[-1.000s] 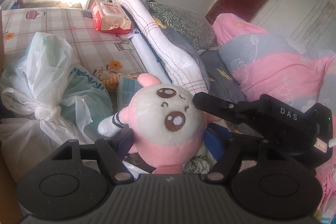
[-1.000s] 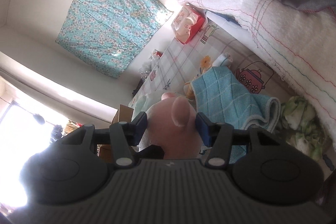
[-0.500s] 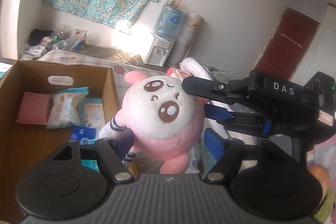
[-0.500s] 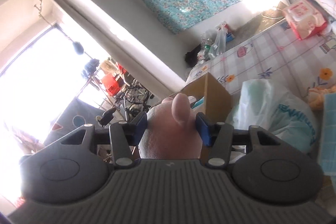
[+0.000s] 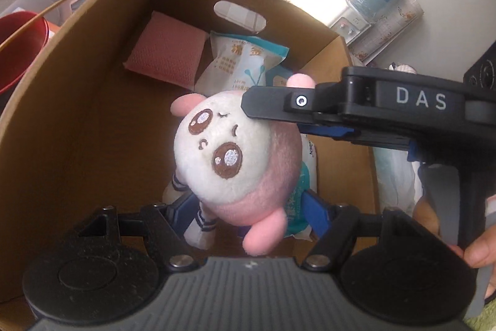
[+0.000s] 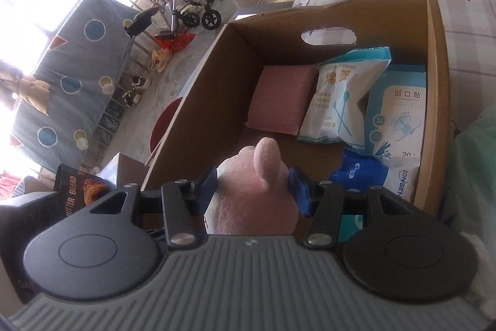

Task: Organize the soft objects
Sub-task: 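Lower the pink plush bunny into the box and open the right gripper, then reach the right gripper to the teal knitted towel and grasp it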

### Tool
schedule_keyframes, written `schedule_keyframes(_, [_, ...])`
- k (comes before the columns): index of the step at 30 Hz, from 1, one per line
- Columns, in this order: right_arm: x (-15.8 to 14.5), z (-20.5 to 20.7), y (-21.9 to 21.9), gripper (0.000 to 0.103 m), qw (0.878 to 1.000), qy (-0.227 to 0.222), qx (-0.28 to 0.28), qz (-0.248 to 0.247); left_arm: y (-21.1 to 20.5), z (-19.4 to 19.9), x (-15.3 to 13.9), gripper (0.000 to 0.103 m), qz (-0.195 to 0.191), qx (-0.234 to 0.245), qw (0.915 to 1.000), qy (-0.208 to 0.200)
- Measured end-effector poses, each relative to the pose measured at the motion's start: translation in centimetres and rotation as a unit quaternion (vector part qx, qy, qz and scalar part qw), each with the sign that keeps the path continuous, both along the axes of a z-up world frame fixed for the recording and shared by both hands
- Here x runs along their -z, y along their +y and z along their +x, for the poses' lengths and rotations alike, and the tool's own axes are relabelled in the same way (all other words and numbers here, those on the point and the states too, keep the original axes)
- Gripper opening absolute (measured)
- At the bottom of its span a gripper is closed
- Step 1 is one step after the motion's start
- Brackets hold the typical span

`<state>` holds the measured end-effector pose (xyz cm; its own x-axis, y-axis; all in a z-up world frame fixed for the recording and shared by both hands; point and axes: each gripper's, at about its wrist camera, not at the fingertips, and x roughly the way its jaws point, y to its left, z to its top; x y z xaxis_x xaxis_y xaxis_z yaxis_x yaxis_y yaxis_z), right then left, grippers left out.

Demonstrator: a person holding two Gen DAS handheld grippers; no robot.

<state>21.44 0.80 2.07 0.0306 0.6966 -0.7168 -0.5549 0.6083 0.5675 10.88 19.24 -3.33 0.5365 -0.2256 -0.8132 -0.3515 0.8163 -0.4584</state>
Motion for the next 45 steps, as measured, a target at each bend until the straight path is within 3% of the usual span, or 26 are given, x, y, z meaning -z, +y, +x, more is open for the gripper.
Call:
schedule_keyframes(6, [2.0,1.5,2.3,0.051,0.996,-0.026,-0.042,-0.073,-0.6,0.3,1.0,0.074,0.002,0.006,0.9999,0.016])
schedule_keyframes(15, [2.3,3.1,3.2,0.05,0.993,-0.077,-0.027,-0.083,-0.6,1.3,0.8,0.075,0.014,0.005,0.9998,0.014])
schedule_keyframes(20, [0.2,3.6,0.4,0.051,0.997,-0.075,0.007,-0.029,-1.1,0.1,-1.4,0.08,0.047,0.002,0.9985,-0.026])
schedule_keyframes(27, [-5.5,1.1,-9.1,0.06,0.989,-0.117,0.072,0.061,-4.9,-2.1,-6.1,0.083,0.097,0.032,0.9878,-0.118])
schedule_keyframes(34, [-8.1,-1.7,-23.3,0.064,0.964,-0.171,0.201,0.032,-12.0,-2.2,-8.2,0.083,0.1,0.133,0.9665,-0.196])
schedule_keyframes(38, [-7.0,-2.9,-30.8,0.064,0.947,-0.162,0.278,0.009,-16.6,-1.6,-7.3,0.083,0.097,0.185,0.9564,-0.204])
schedule_keyframes(45, [0.4,-4.4,-39.0,0.064,0.929,-0.095,0.356,-0.036,-23.8,0.5,-3.9,0.07,0.081,0.258,0.9451,-0.183])
